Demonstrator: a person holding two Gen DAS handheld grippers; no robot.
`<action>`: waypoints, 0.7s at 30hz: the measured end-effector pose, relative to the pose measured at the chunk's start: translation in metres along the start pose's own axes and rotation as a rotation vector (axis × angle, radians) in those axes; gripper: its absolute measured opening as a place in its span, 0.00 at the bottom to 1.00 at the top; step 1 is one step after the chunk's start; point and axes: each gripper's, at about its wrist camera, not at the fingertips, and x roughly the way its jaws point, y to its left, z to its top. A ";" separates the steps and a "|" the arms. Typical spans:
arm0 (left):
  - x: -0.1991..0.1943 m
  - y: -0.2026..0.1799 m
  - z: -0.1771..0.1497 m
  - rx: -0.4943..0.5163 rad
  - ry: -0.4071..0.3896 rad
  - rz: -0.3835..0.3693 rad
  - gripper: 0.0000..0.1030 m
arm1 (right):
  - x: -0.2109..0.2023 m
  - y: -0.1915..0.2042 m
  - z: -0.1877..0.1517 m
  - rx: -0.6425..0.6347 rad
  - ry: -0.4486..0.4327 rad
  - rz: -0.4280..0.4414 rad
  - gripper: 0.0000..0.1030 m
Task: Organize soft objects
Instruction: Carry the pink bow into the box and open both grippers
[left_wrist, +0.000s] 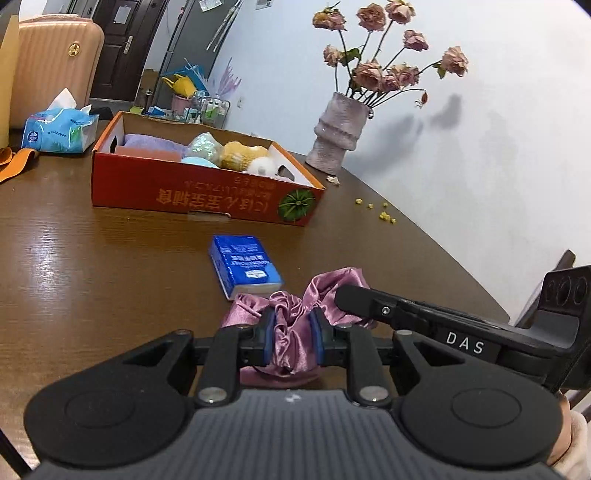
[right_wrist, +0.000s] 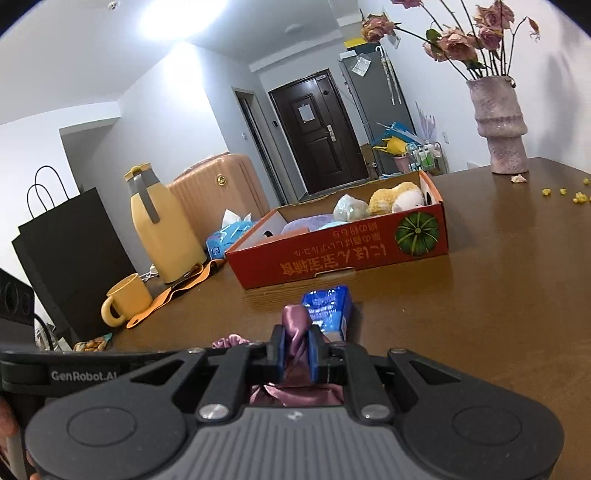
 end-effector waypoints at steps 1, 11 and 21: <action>-0.002 -0.002 0.000 0.005 -0.003 -0.001 0.20 | -0.004 0.001 -0.001 -0.001 -0.005 -0.001 0.12; 0.011 -0.011 0.057 0.099 -0.070 -0.055 0.20 | -0.006 0.001 0.041 -0.081 -0.094 -0.022 0.12; 0.151 0.048 0.222 0.058 -0.009 -0.104 0.20 | 0.130 -0.045 0.194 -0.162 -0.094 -0.111 0.10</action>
